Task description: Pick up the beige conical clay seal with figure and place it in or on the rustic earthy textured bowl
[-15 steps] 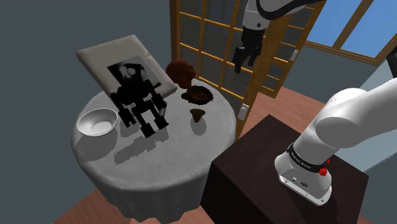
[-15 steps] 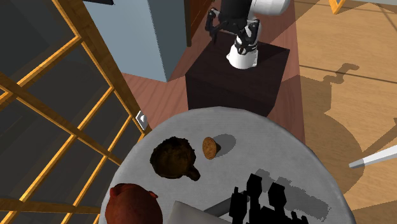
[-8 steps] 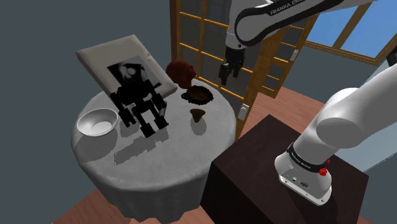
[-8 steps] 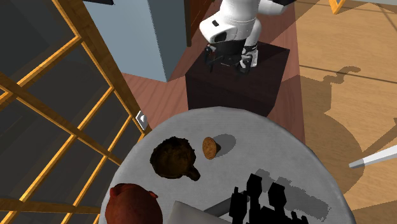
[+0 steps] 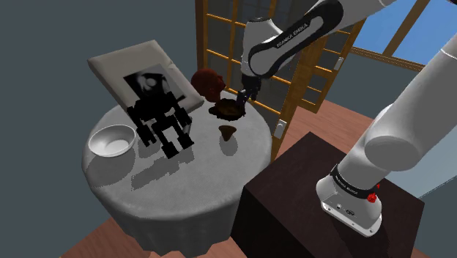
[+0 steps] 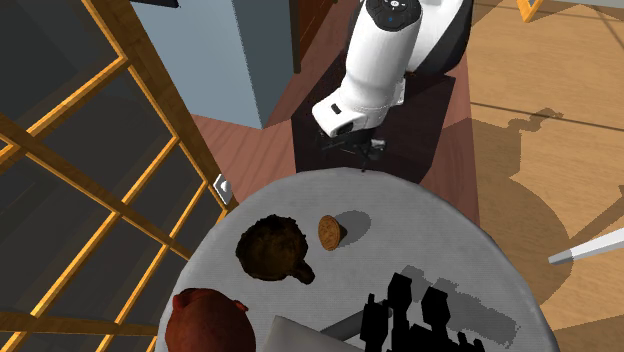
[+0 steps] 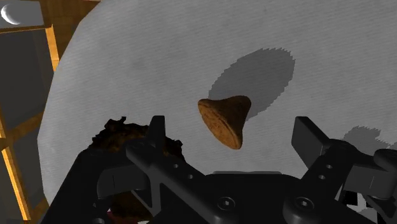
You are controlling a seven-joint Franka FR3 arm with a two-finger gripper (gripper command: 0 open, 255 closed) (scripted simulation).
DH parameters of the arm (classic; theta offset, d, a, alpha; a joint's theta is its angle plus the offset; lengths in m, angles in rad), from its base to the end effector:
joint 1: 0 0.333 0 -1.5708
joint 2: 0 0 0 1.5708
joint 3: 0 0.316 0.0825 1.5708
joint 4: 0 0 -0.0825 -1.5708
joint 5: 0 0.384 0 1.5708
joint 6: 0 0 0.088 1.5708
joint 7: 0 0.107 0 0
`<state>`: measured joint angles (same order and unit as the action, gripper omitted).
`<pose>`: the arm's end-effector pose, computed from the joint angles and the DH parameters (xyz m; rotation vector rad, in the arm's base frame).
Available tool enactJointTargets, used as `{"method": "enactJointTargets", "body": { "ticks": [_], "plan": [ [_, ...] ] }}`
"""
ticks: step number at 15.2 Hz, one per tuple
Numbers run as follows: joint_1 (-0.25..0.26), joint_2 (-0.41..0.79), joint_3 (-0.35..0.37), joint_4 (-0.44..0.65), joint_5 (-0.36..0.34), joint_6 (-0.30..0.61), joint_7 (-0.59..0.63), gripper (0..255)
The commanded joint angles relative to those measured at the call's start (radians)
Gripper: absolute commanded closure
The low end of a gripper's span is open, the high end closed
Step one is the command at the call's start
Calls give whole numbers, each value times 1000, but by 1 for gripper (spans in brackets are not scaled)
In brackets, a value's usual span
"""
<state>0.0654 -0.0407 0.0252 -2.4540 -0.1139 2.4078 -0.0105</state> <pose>0.4723 0.0422 0.3130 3.0512 0.2844 -0.0038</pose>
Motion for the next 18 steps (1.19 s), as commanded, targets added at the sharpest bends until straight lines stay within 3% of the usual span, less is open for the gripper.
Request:
{"method": "enactJointTargets", "body": {
  "ticks": [1,12,18],
  "plan": [
    [2,91,3,34,-20,61,-2,0],
    [53,524,-9,290,-145,254,20,0],
    [58,601,-24,312,-159,310,31,0]
  ]
}}
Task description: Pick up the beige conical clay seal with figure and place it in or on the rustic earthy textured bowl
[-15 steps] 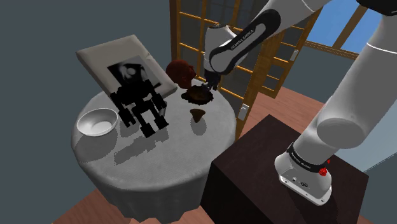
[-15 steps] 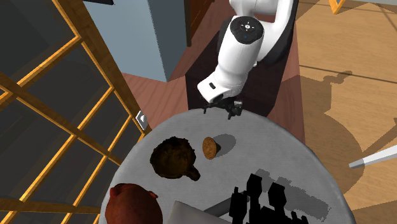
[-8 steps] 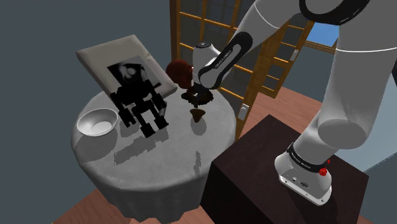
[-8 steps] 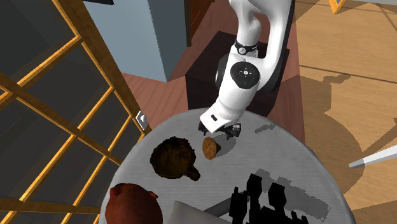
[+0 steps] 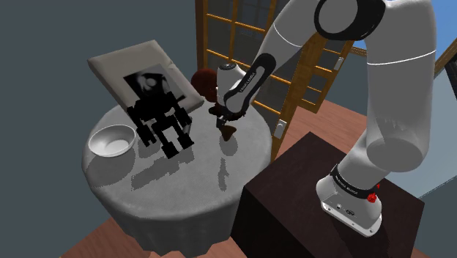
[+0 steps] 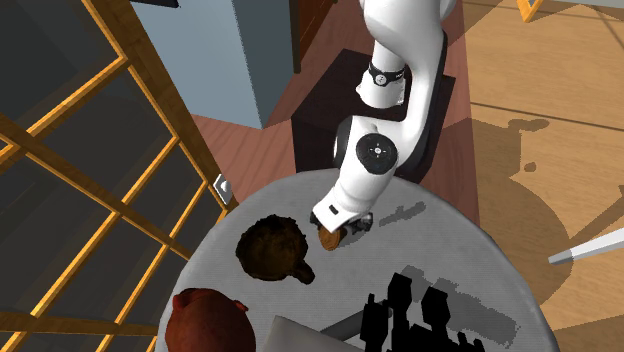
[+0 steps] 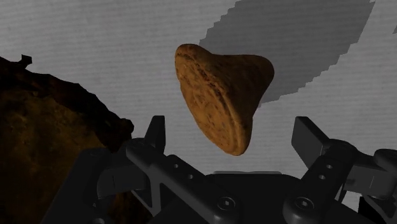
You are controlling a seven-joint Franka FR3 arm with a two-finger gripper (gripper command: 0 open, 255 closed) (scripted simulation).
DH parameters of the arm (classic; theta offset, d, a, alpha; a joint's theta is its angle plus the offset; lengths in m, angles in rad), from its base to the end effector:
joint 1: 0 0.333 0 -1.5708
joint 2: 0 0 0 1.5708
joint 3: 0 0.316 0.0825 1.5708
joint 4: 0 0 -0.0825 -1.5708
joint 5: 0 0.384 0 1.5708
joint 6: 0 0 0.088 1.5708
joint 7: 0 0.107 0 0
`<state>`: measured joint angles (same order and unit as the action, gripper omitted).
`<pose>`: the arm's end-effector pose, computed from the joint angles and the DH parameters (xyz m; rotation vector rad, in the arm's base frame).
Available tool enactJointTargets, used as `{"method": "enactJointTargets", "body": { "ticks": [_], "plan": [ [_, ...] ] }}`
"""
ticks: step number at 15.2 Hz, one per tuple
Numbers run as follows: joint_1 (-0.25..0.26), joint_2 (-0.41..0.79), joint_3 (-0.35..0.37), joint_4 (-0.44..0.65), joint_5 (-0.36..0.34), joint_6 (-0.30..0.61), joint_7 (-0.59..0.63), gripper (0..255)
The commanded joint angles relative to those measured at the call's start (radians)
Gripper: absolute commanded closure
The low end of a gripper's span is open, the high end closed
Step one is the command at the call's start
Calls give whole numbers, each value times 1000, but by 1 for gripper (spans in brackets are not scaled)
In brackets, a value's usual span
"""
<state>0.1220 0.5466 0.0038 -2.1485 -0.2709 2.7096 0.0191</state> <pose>0.5577 0.0801 0.1431 2.9831 0.5299 0.0345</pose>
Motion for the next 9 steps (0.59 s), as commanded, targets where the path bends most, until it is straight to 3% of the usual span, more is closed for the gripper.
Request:
{"method": "enactJointTargets", "body": {
  "ticks": [1,9],
  "plan": [
    [2,27,-5,11,-4,17,3,0],
    [2,35,-6,14,-6,22,4,0]
  ]
}}
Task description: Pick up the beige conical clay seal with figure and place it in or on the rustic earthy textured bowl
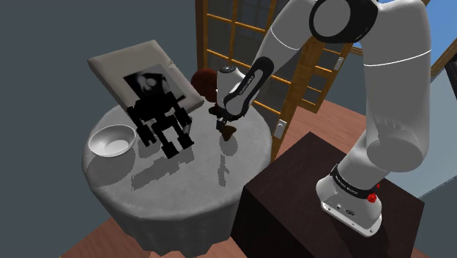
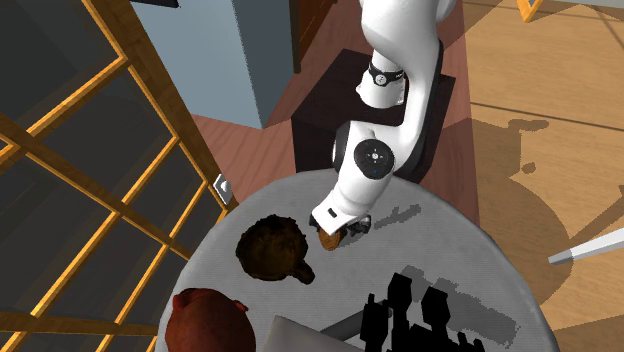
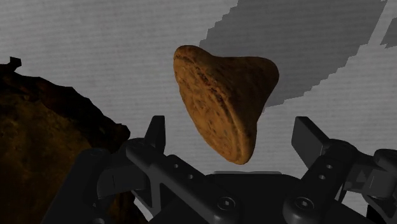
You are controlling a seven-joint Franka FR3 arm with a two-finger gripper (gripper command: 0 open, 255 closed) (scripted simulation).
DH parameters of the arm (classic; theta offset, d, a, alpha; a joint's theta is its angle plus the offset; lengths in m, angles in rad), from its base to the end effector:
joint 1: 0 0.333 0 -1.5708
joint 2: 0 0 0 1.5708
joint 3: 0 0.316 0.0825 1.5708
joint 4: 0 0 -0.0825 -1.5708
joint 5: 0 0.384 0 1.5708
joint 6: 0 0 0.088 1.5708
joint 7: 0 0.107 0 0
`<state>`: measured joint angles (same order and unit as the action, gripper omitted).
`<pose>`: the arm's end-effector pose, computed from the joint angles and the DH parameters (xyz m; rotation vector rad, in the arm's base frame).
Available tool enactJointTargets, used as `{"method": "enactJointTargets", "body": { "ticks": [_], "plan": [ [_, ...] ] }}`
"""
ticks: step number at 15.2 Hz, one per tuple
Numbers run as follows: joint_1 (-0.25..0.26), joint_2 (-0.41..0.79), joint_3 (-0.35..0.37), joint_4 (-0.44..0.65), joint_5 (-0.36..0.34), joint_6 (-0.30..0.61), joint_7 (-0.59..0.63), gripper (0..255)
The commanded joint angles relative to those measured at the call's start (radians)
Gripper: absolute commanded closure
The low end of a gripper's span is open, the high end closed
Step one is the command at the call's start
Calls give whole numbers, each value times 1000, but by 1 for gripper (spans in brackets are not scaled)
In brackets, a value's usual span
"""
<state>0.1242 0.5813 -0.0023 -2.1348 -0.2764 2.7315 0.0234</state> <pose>0.5590 0.0789 0.1298 2.9829 0.5302 0.0353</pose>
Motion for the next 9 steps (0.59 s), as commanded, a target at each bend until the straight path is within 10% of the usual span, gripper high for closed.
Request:
{"method": "enactJointTargets", "body": {
  "ticks": [1,2,9],
  "plan": [
    [0,0,0,0,0,0,0,0],
    [0,0,0,0,0,0,0,255],
    [0,-1,0,-1,0,0,0,255]
  ]
}}
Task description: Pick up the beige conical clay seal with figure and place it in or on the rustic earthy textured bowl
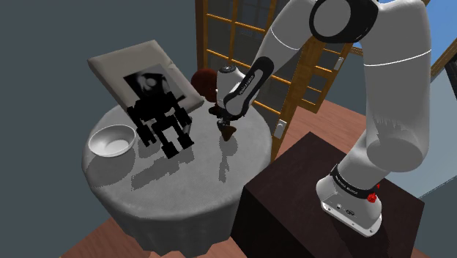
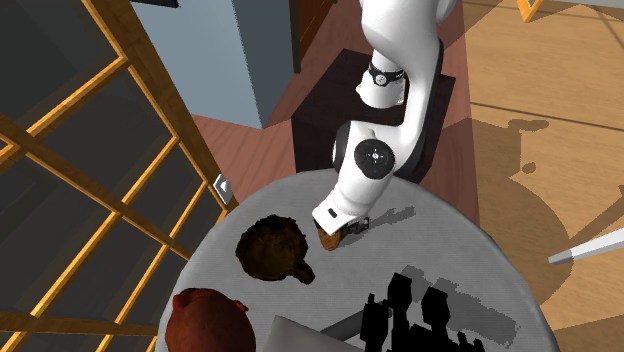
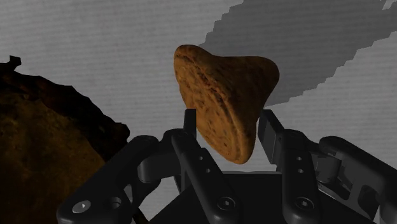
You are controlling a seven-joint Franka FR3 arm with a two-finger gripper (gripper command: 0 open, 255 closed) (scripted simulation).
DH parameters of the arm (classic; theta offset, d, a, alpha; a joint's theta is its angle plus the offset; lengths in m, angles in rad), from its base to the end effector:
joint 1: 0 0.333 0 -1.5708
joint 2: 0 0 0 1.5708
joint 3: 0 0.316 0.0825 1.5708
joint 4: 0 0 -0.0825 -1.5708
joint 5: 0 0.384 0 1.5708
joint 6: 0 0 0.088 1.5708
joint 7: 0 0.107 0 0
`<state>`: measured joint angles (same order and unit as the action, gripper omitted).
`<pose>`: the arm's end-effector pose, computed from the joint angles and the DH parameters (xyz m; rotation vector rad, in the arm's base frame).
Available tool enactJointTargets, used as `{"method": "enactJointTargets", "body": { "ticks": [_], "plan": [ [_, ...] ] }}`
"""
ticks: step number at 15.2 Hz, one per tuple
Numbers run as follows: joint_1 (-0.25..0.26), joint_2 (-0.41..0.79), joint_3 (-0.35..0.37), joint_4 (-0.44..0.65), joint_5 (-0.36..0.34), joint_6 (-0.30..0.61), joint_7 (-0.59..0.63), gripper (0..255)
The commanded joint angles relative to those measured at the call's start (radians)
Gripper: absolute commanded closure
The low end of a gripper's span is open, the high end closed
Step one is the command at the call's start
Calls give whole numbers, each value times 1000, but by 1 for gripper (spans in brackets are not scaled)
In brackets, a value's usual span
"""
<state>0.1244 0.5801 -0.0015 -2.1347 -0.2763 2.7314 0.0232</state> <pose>0.5592 0.0795 0.1306 2.9831 0.5316 0.0372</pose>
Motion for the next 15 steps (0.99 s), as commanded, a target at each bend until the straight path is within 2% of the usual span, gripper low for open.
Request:
{"method": "enactJointTargets", "body": {
  "ticks": [1,15],
  "plan": [
    [0,1,-1,0,0,0,0,255],
    [-22,-161,30,-37,35,-125,-40,255]
  ]
}}
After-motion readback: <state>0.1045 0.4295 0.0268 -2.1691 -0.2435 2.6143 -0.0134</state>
